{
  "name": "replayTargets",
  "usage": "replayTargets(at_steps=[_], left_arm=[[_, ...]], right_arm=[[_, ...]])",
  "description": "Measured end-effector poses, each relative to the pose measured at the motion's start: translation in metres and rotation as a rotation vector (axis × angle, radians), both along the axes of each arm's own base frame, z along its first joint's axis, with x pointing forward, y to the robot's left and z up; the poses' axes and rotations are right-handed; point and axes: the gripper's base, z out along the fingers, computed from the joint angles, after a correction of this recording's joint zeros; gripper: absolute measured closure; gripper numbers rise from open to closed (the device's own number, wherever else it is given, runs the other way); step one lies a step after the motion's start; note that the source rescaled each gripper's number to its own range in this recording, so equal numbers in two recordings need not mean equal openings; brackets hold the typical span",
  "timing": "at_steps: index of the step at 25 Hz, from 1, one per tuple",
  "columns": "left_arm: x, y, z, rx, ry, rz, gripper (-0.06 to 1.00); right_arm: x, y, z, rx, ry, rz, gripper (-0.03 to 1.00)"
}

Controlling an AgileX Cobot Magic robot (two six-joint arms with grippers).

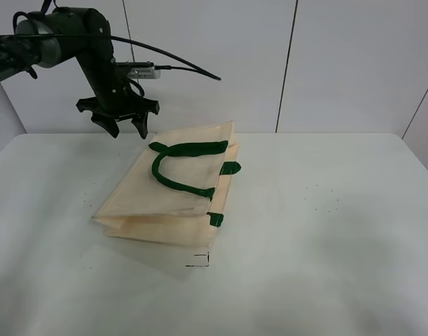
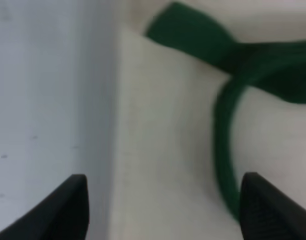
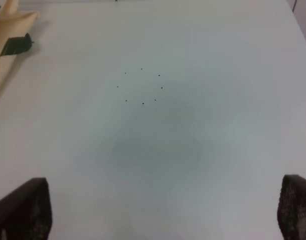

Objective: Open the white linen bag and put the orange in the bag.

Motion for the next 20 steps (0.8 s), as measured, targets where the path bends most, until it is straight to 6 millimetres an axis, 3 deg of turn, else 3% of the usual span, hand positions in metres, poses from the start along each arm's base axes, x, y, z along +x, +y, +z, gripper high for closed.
replayTargets(at_steps=[3,10,12,20], left_arm=[[0.004,0.026,0.0,0.0,0.013,0.055,0.12],[0.011,0.107,0.0,0.002,0.019,0.229,0.12],[0.011,0.116,0.0,0.001,0.019,0.25,0.12],[0.007,0.113,0.007,-0.031,0.009,0.25,0.12]], right_arm=[[0.0,0.0,0.0,0.0,0.0,0.0,-0.03],[0.0,0.0,0.0,0.0,0.0,0.0,-0.03],[0.0,0.0,0.0,0.0,0.0,0.0,-0.03],[0.0,0.0,0.0,0.0,0.0,0.0,-0.03]])
